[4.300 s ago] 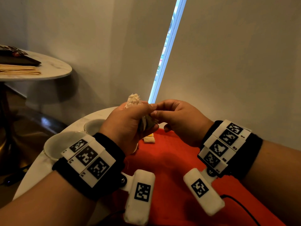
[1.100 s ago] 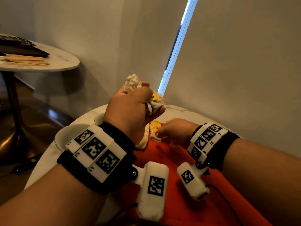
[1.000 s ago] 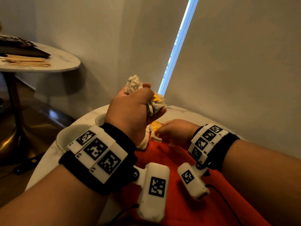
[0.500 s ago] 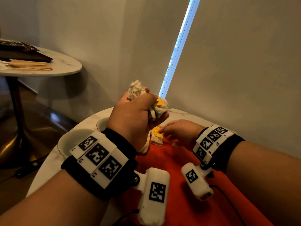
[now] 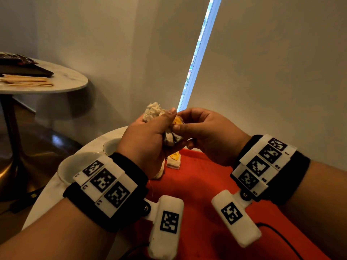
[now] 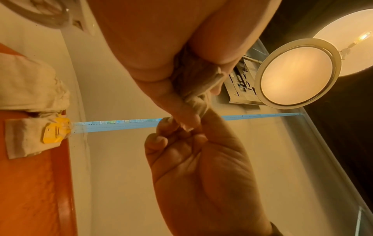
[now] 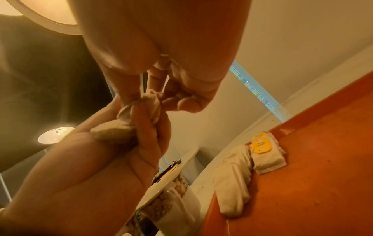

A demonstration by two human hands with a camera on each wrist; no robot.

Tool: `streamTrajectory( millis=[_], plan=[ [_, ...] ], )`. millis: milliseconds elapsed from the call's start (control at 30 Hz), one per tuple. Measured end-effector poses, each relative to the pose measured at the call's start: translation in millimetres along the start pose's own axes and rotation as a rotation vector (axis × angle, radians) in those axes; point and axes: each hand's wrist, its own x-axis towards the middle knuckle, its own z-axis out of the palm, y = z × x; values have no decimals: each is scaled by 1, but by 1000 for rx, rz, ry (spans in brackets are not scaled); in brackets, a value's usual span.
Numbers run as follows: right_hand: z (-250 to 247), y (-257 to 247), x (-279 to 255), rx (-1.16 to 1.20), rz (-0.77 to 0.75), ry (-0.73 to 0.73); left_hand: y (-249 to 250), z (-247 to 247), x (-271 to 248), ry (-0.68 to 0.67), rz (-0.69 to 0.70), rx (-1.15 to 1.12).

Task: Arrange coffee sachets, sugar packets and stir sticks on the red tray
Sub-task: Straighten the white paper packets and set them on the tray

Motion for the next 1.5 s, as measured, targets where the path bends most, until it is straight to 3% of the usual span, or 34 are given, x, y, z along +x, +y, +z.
streamTrajectory(
  millis=[233, 767, 933, 1200, 1400, 1500],
  plan=[
    [-7, 2, -5, 17, -10, 74, -2, -2, 0, -40, -15, 62],
    [-10, 9, -7, 88, 11, 199, -6, -5, 6, 95, -52, 102],
    [-11, 9, -9, 133, 11, 201, -7, -5, 8, 127, -47, 94],
    [-9, 9, -11, 164, 7, 176, -11, -7, 8, -4, -64, 121],
    [-13, 10, -12, 139, 27, 114, -11, -9, 9, 22, -45, 171],
    [-18, 12, -8, 125, 25, 168, -10, -8, 10, 100, 0, 156]
  ],
)
